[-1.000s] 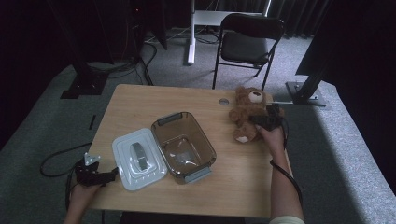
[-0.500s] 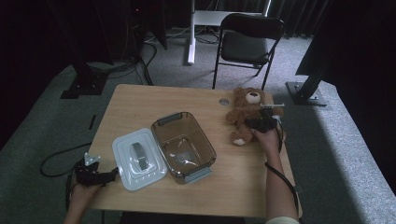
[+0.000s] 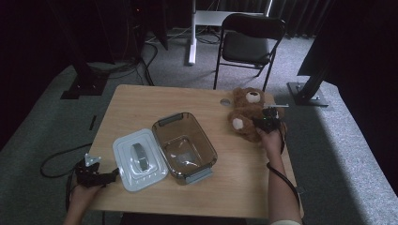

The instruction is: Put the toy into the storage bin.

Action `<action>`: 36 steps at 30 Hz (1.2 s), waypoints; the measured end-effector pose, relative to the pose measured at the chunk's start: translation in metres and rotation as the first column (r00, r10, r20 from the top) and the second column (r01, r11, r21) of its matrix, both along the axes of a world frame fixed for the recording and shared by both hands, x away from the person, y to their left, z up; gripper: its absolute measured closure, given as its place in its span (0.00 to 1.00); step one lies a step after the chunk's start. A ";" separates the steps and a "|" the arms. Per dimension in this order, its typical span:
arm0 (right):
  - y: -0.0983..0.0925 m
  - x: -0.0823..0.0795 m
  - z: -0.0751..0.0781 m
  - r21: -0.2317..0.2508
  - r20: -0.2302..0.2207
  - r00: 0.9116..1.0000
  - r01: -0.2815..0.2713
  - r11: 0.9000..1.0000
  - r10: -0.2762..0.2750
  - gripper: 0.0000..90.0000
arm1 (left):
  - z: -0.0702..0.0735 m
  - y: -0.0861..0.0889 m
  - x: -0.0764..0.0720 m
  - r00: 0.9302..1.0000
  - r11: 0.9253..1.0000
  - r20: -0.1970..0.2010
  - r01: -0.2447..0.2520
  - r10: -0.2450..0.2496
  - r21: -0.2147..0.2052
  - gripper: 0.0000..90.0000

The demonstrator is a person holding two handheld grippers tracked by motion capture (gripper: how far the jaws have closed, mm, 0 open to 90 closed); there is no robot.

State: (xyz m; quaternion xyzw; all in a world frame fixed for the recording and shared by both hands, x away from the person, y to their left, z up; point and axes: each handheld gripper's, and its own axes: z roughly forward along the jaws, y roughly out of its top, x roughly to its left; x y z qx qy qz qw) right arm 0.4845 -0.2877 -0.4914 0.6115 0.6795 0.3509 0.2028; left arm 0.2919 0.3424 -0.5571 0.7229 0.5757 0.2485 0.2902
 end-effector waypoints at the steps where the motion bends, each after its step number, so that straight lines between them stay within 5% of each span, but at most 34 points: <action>1: 0.000 -0.001 0.002 -0.005 0.002 1.000 0.004 1.000 -0.004 0.68 | 0.000 0.000 0.000 1.000 1.000 0.000 0.000 0.000 0.000 0.01; 12: -0.003 -0.018 0.018 -0.010 0.033 0.999 -0.002 1.000 0.002 0.70 | 0.000 0.000 0.000 1.000 1.000 0.000 0.000 0.000 0.000 0.01; 20: 0.002 -0.041 0.047 -0.044 0.107 0.994 -0.010 0.999 0.015 0.72 | 0.000 0.000 0.000 1.000 1.000 0.000 0.000 0.000 0.000 0.01; 36: 0.046 -0.079 0.110 -0.009 0.259 0.958 -0.123 0.992 0.121 0.72 | 0.000 0.000 0.000 1.000 1.000 0.000 0.000 0.000 0.000 0.01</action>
